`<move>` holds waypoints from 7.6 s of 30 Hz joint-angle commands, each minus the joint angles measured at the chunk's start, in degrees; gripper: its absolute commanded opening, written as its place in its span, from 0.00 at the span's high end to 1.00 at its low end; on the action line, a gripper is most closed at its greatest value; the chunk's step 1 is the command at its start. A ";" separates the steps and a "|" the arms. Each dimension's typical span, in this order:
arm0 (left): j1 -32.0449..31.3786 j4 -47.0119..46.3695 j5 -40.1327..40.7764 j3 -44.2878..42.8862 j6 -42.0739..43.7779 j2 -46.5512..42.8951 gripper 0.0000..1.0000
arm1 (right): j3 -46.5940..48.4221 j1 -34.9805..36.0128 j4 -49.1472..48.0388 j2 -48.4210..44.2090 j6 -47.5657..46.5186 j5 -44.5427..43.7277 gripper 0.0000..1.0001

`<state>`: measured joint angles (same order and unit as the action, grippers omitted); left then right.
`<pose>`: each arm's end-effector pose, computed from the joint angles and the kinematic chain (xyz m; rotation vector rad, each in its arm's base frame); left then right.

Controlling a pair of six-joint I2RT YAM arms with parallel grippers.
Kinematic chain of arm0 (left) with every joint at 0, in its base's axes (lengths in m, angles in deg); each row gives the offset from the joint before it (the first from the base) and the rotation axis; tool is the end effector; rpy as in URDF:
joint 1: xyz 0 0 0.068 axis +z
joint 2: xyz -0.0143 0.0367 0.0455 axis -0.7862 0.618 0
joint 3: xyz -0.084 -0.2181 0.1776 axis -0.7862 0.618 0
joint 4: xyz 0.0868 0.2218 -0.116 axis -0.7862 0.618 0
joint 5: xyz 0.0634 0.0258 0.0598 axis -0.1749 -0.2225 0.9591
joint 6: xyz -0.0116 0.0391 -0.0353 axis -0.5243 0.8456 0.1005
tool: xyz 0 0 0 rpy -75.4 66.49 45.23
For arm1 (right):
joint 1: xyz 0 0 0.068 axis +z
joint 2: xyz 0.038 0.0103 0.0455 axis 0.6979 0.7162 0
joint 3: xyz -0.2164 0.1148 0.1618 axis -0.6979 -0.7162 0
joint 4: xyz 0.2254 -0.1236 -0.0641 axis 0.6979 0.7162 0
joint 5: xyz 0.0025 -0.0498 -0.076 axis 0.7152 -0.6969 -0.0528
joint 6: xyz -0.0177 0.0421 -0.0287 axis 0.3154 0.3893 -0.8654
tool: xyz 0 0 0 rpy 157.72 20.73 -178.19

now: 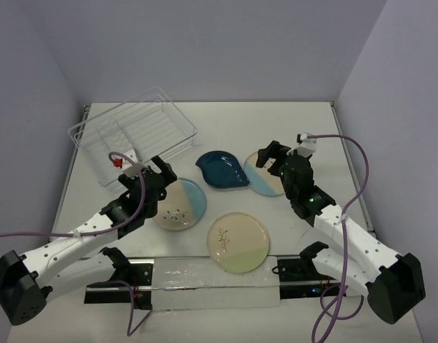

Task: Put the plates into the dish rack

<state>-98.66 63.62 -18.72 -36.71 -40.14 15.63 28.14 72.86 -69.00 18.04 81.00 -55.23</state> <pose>0.1528 -0.1226 0.2760 -0.5362 1.7828 -0.2452 0.1871 0.0846 0.2949 0.3333 1.7713 0.3321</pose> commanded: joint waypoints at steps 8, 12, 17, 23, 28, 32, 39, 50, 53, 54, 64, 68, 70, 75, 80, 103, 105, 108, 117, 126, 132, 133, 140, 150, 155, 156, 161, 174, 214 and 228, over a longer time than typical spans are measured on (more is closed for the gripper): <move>-0.28 24.65 -6.42 0.48 -22.73 -6.50 0.01 | 0.35 0.23 -12.98 4.57 -6.57 22.68 0.00; -0.28 30.51 -10.09 0.56 -27.29 -4.96 0.01 | 2.78 3.28 -12.99 9.87 -8.94 24.95 0.00; -0.28 40.45 -12.44 -0.25 -33.92 -4.00 0.04 | 7.09 8.62 -10.81 15.99 -12.61 24.15 0.00; -0.37 37.73 -16.32 2.84 -31.92 -6.89 0.08 | 10.21 10.70 -11.00 22.28 -12.22 28.15 0.00; -0.37 36.14 -16.39 5.20 -33.89 -6.75 0.10 | 13.26 13.64 -9.24 27.20 -13.43 30.20 0.00; -0.37 27.14 -20.93 8.47 -31.89 -6.15 0.21 | 13.85 14.43 -8.00 29.31 -13.65 30.16 0.00; 0.32 23.60 -19.00 9.58 -32.20 -2.08 0.20 | 14.70 16.12 -8.12 31.93 -14.04 33.40 0.00; 4.99 22.89 -23.33 9.79 -29.58 3.22 0.47 | 17.69 16.91 -8.45 35.57 -14.14 33.65 0.00; 5.08 24.22 -23.05 9.94 -30.57 2.80 0.55 | 19.76 17.02 -8.15 38.37 -14.55 32.38 0.00; 5.08 24.90 -22.78 10.10 -30.89 2.71 0.59 | 20.81 17.02 -7.91 39.39 -14.88 32.20 0.00; 5.14 27.42 -22.76 9.43 -31.21 7.11 0.79 | 29.02 17.74 -5.14 47.06 -17.65 35.44 0.01; 5.08 30.14 -23.82 8.61 -31.78 8.15 0.85 | 32.45 18.27 -1.28 51.03 -19.01 36.16 0.01; 5.08 31.42 -24.64 8.61 -32.33 8.15 0.88 | 33.46 18.61 0.36 52.34 -19.09 36.31 0.01; 5.08 34.12 -25.32 9.83 -32.80 5.74 0.92 | 33.28 19.48 1.76 52.38 -17.94 34.88 0.02; 5.13 37.14 -29.05 10.77 -35.15 3.37 0.95 | 30.71 19.74 2.50 50.79 -14.28 33.33 0.02; 5.08 40.00 -31.52 8.33 -34.82 8.00 1.00 | 29.66 21.67 3.63 52.66 -10.09 23.06 0.01; 5.08 40.02 -31.40 8.14 -34.64 8.51 1.00 | 29.24 21.67 3.61 51.92 -10.20 23.22 0.01; 5.13 40.11 -31.40 8.03 -34.62 8.83 1.00 | 29.35 21.67 3.61 52.17 -10.33 23.58 0.01; 5.08 39.85 -30.96 8.12 -34.62 8.29 1.00 | 30.86 21.94 3.61 56.92 -8.91 27.06 0.01; 5.08 36.97 -30.79 8.12 -32.70 9.33 1.00 | 31.48 23.08 3.44 57.29 -8.90 30.90 0.01; 5.08 35.82 -29.81 6.88 -31.81 11.73 1.00 | 29.46 23.07 0.62 51.60 -9.01 43.36 0.01; 5.09 35.97 -29.73 6.81 -31.89 11.97 1.00 | 29.45 22.99 0.43 50.75 -9.23 45.49 0.01; 5.12 34.09 -30.08 7.15 -29.92 10.84 1.00 | 30.25 23.08 -3.12 44.23 -8.16 56.37 0.01; 4.99 33.08 -30.17 7.33 -29.16 10.40 1.00 | 29.91 22.99 -3.41 45.61 -6.57 60.83 0.02; 4.99 32.64 -30.34 7.67 -29.08 10.31 1.00 | 28.58 22.99 -4.83 47.36 -4.87 61.49 0.03; 4.99 32.63 -30.34 7.60 -29.07 10.30 1.00 | 28.49 22.99 -4.84 47.57 -4.85 61.33 0.04; 4.99 32.30 -30.17 7.68 -28.82 9.70 1.00 | 28.58 23.08 -5.00 48.48 -4.77 60.14 0.21; 3.32 34.00 -21.80 0.94 -26.60 -1.00 0.59 | 27.53 22.98 -3.16 41.79 -11.04 43.57 0.98; 16.59 48.85 -97.02 -59.41 98.11 31.45 0.01 | 25.31 2.16 6.49 19.03 -27.35 69.63 1.00; 17.21 56.45 -100.48 -58.06 105.12 34.84 0.03 | 26.75 2.25 8.18 19.14 -33.79 75.74 1.00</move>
<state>-81.65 116.69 -114.91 -94.64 60.62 50.27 49.89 75.22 -56.22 40.72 49.68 16.07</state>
